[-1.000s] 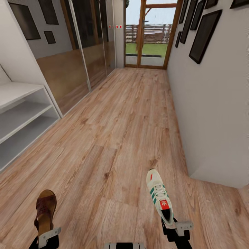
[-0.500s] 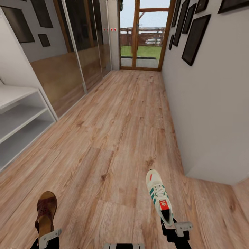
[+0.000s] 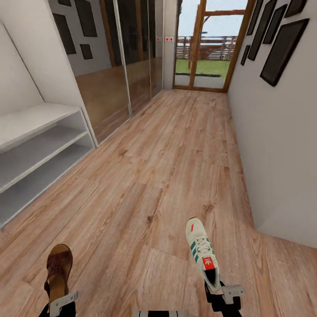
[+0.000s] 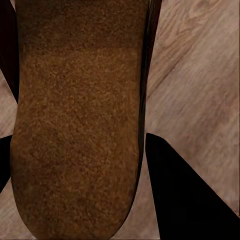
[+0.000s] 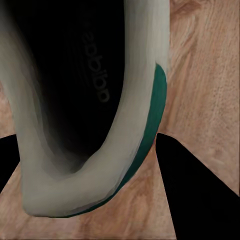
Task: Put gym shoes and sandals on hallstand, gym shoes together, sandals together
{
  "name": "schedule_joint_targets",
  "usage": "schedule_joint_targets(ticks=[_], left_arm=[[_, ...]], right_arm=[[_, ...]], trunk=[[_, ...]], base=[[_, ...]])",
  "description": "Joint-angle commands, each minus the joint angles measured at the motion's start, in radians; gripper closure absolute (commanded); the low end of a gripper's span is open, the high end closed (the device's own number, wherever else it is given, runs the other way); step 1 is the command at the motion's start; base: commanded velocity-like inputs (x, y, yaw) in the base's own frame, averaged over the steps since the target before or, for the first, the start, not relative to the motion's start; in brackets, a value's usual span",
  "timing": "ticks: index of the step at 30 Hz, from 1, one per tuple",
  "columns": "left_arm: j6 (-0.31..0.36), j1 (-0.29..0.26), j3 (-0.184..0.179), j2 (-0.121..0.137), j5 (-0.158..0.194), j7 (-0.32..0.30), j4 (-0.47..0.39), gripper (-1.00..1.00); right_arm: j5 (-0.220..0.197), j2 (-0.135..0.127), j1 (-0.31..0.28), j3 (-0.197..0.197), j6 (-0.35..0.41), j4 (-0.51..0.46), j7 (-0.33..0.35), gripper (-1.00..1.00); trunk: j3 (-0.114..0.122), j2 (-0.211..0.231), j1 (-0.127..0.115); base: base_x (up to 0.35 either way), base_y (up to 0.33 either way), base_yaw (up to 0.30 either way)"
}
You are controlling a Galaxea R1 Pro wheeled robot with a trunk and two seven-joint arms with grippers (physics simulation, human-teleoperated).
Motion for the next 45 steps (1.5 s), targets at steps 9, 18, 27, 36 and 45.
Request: schedule_joint_targets(ticks=[9,18,27,36,45], left_arm=[[-0.002,-0.001,0.001,0.0,-0.008,0.005,0.0,1.0],[-0.002,-0.001,0.001,0.0,-0.007,0.005,0.0,1.0],[-0.002,-0.001,0.001,0.0,-0.008,0.005,0.0,1.0],[-0.002,-0.001,0.001,0.0,-0.01,0.006,0.0,1.0],[-0.002,-0.001,0.002,0.0,-0.009,0.007,0.0,1.0]], right_arm=[[0.003,0.003,0.0,-0.005,-0.003,0.012,-0.171,1.0],[0.005,0.002,0.0,-0.005,-0.003,0.009,-0.172,1.0],[0.01,0.0,0.0,-0.004,-0.003,0.01,-0.167,1.0],[0.036,0.008,0.0,-0.002,-0.002,0.01,-0.168,1.0],[0.056,0.014,0.0,-0.002,0.0,0.013,-0.168,1.0]], trunk=[[0.001,0.0,-0.001],[0.009,0.0,-0.001],[0.019,0.0,-0.001],[0.029,0.0,-0.001],[0.037,0.0,-0.001]], base=[[-0.106,0.1,0.278],[-0.001,0.001,0.232],[0.0,0.0,0.197],[0.0,0.0,0.202],[0.0,0.0,0.232]])
